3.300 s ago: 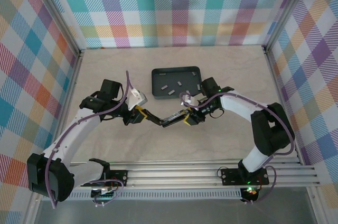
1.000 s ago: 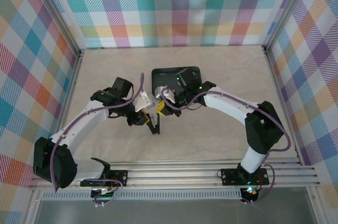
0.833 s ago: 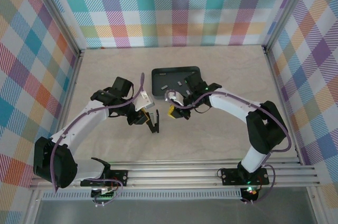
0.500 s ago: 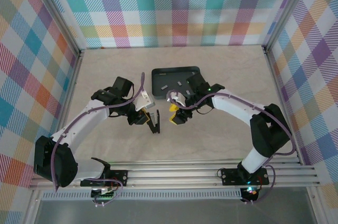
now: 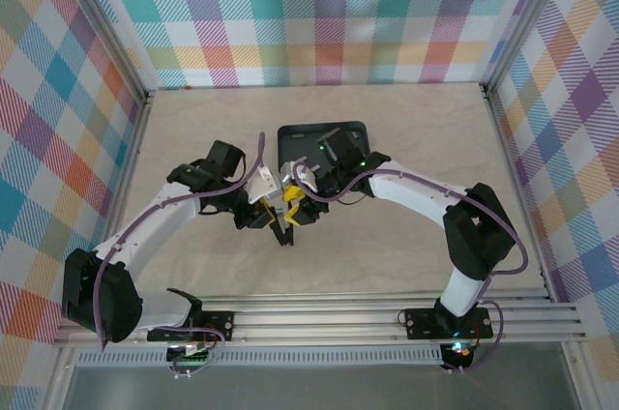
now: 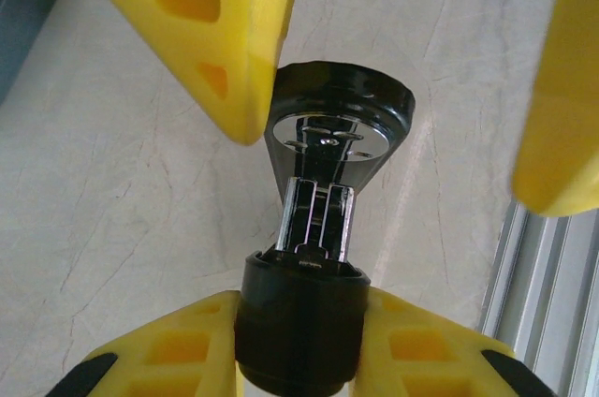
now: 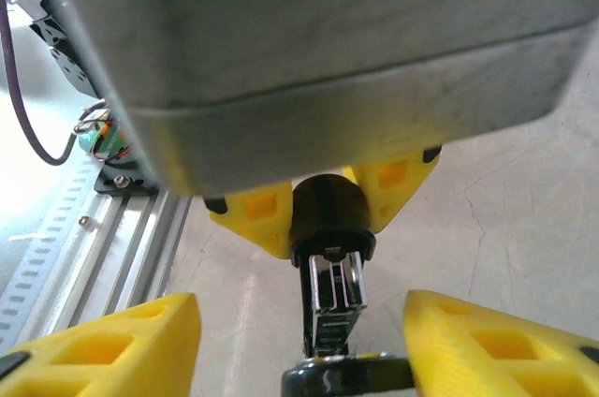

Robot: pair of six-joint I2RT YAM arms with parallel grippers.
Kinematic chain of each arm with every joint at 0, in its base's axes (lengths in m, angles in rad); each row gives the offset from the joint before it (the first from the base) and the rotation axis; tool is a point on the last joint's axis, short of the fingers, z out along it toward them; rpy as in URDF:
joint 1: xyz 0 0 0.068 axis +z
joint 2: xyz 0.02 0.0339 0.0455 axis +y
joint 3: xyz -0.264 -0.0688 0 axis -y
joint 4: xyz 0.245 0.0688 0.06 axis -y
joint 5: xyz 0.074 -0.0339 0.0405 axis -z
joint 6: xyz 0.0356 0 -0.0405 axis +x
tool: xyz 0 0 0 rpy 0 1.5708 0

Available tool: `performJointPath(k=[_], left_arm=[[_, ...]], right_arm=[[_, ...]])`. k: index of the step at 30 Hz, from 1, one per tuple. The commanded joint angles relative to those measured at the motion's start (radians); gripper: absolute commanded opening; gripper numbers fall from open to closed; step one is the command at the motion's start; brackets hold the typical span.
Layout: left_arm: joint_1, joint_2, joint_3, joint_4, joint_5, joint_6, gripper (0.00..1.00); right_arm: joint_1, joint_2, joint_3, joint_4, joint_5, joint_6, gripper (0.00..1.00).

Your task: Load the staples into the stapler

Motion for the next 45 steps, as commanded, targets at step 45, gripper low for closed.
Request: performJointPath(k=[45], left_arm=[[-0.003, -0.046, 0.022, 0.081, 0.052, -0.035, 0.0]], right_arm=[[-0.027, 0.068, -0.085, -0.308, 0.377, -0.272, 0.18]])
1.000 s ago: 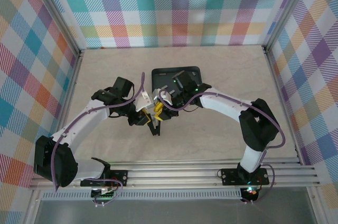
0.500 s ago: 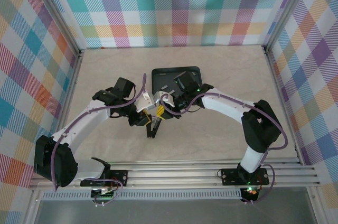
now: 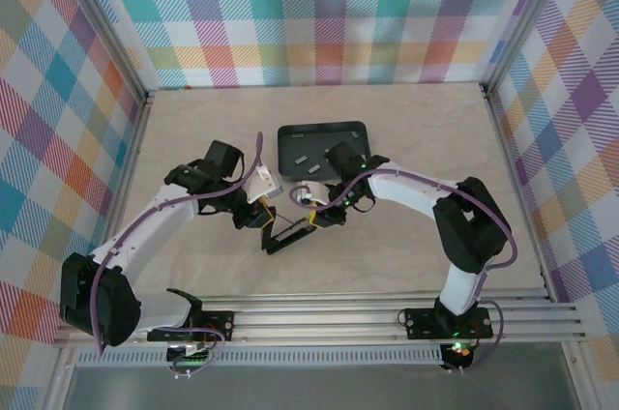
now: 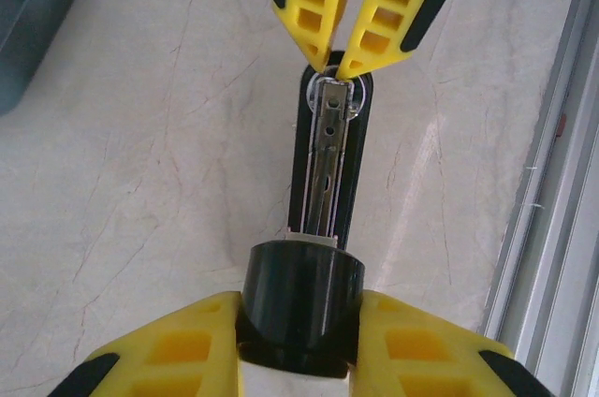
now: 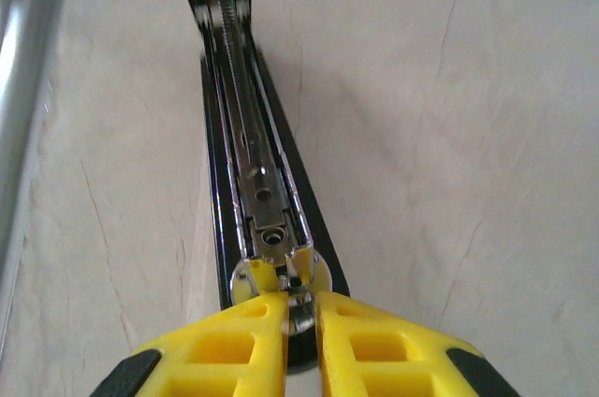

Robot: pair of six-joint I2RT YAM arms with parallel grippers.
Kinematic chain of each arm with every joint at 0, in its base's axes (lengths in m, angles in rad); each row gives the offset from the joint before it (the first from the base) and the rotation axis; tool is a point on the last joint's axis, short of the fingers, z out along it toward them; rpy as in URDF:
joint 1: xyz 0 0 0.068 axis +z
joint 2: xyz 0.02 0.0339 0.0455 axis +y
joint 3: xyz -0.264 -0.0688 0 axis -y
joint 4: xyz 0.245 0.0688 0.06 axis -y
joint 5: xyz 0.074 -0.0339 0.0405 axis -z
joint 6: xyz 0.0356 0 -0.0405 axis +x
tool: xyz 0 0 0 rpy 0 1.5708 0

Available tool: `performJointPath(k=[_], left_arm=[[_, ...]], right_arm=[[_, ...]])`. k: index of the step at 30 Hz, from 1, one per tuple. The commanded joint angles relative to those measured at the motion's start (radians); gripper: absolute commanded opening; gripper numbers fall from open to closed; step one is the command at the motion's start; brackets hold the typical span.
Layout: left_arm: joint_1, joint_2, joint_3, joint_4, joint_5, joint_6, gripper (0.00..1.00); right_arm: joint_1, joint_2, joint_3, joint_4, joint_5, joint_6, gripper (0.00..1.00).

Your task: Load the staples into the stapler

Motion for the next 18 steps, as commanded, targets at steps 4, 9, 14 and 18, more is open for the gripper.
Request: performJointPath(k=[4, 9, 14, 18], left_arm=[[-0.002, -0.032, 0.008, 0.102, 0.079, -0.043, 0.0], [0.011, -0.086, -0.069, 0.224, 0.117, -0.13, 0.0], [0.031, -0.148, -0.167, 0.376, 0.135, -0.26, 0.0], [0.039, -0.198, -0.232, 0.433, 0.083, -0.326, 0.0]], right_arm=[[0.022, 0.026, -0.018, -0.042, 0.059, -0.018, 0.19], [0.039, 0.056, -0.02, -0.022, 0.073, -0.01, 0.2], [0.058, 0.071, -0.018, -0.028, 0.119, -0.005, 0.2], [0.074, 0.082, -0.022, -0.028, 0.164, -0.002, 0.2]])
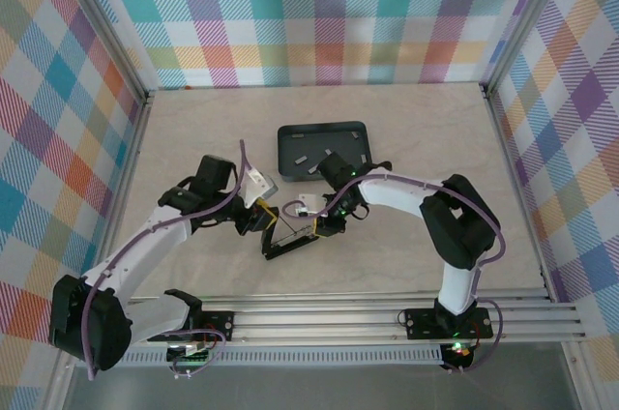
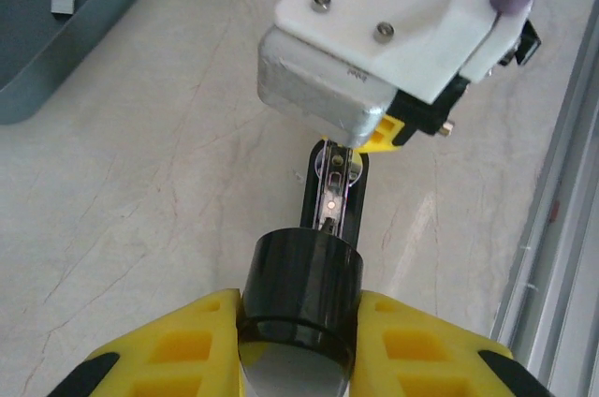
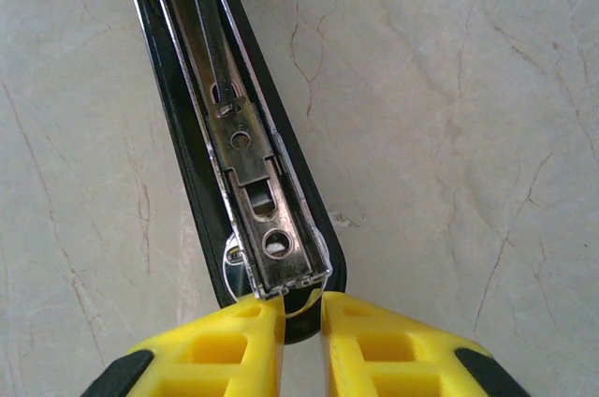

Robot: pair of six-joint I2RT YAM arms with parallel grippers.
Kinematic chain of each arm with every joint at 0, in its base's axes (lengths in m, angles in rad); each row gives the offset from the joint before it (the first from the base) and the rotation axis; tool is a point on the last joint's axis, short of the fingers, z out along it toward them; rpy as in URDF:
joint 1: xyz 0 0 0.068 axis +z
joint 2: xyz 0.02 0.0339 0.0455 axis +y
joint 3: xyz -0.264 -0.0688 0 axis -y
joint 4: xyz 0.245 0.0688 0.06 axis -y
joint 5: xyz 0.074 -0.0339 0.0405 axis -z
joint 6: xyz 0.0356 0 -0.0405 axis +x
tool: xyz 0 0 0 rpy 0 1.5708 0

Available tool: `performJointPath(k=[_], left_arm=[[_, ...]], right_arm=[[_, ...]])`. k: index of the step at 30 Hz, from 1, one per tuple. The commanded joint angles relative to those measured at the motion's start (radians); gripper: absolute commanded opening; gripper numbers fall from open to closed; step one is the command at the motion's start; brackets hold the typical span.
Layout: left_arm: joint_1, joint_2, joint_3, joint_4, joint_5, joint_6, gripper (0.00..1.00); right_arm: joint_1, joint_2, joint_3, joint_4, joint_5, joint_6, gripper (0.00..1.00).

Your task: Load the staples into the stapler

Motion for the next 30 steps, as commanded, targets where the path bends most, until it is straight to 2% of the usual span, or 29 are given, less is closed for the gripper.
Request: performJointPath(k=[1, 9, 14, 20, 23, 30], left_arm=[[0.015, -0.065, -0.037, 0.164, 0.021, -0.101, 0.0], [0.016, -0.166, -0.098, 0.188, -0.03, -0.141, 0.0], [0.015, -0.29, -0.189, 0.298, -0.153, -0.294, 0.0], [0.01, -0.444, -0.278, 0.336, -0.284, -0.406, 0.0], [0.0, -0.482, -0.293, 0.34, -0.307, -0.409, 0.0], [-0.051, -0.439, -0.251, 0.277, -0.249, -0.32, 0.0]], right_arm=[[0.025, 0.03, -0.011, -0.022, 0.032, 0.002, 0.2], [0.048, 0.075, 0.016, -0.009, 0.074, 0.009, 0.2], [0.062, 0.099, 0.031, -0.007, 0.105, 0.02, 0.2], [0.076, 0.114, 0.035, -0.007, 0.124, 0.022, 0.19], [0.079, 0.121, 0.039, -0.009, 0.125, 0.018, 0.19], [0.08, 0.119, 0.066, -0.003, 0.104, 0.026, 0.19]])
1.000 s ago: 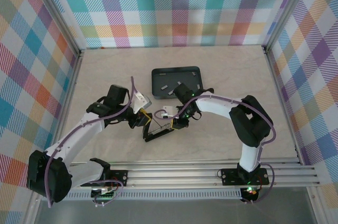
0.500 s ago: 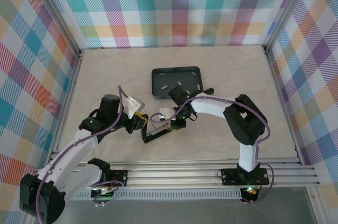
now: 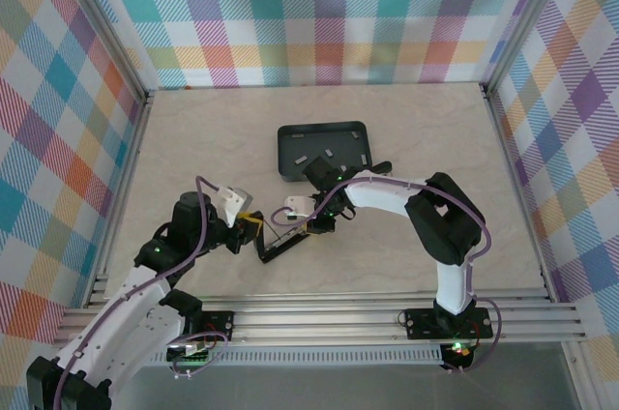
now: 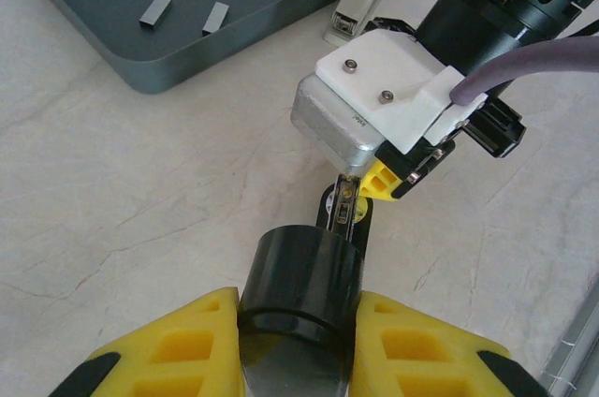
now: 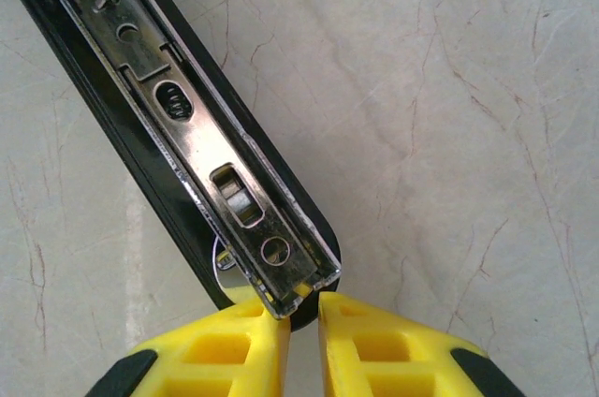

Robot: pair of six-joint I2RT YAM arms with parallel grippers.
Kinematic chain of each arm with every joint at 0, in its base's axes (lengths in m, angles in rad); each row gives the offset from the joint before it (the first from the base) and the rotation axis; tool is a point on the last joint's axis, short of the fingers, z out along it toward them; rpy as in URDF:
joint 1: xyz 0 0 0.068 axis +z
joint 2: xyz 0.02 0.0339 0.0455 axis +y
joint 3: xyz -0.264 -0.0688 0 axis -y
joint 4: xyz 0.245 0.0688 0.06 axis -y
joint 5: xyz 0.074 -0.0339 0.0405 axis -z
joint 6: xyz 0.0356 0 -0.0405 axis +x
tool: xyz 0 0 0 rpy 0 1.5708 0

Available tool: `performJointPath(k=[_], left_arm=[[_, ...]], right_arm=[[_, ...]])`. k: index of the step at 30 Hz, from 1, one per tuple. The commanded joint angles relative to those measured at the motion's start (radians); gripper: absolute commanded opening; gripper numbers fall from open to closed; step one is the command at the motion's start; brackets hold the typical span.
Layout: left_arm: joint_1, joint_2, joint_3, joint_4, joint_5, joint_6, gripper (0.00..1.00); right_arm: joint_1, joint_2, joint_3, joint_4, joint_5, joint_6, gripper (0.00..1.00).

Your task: Load the staples into the stapler

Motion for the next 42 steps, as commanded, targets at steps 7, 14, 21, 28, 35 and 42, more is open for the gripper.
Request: performJointPath(k=[7, 14, 21, 28, 35, 42], left_arm=[[-0.053, -0.075, 0.017, 0.116, -0.098, 0.008, 0.0], [-0.083, -0.21, -0.054, 0.147, -0.245, -0.074, 0.0], [-0.091, -0.352, -0.2, 0.205, -0.357, -0.279, 0.0], [-0.091, -0.626, -0.301, 0.106, -0.354, -0.318, 0.0], [-0.097, -0.637, -0.34, 0.132, -0.211, -0.279, 0.0], [-0.104, -0.668, -0.359, 0.118, -0.241, -0.296, 0.0]], right_arm=[[0.02, 0.068, 0.026, -0.08, -0.008, 0.027, 0.19], [0.025, 0.095, 0.044, -0.097, 0.024, 0.029, 0.19], [0.03, 0.106, 0.056, -0.098, 0.031, 0.03, 0.19], [0.032, 0.116, 0.059, -0.108, 0.035, 0.021, 0.19], [0.037, 0.125, 0.077, -0.117, 0.032, 0.015, 0.19], [0.047, 0.116, 0.057, -0.119, 0.042, 0.032, 0.19]])
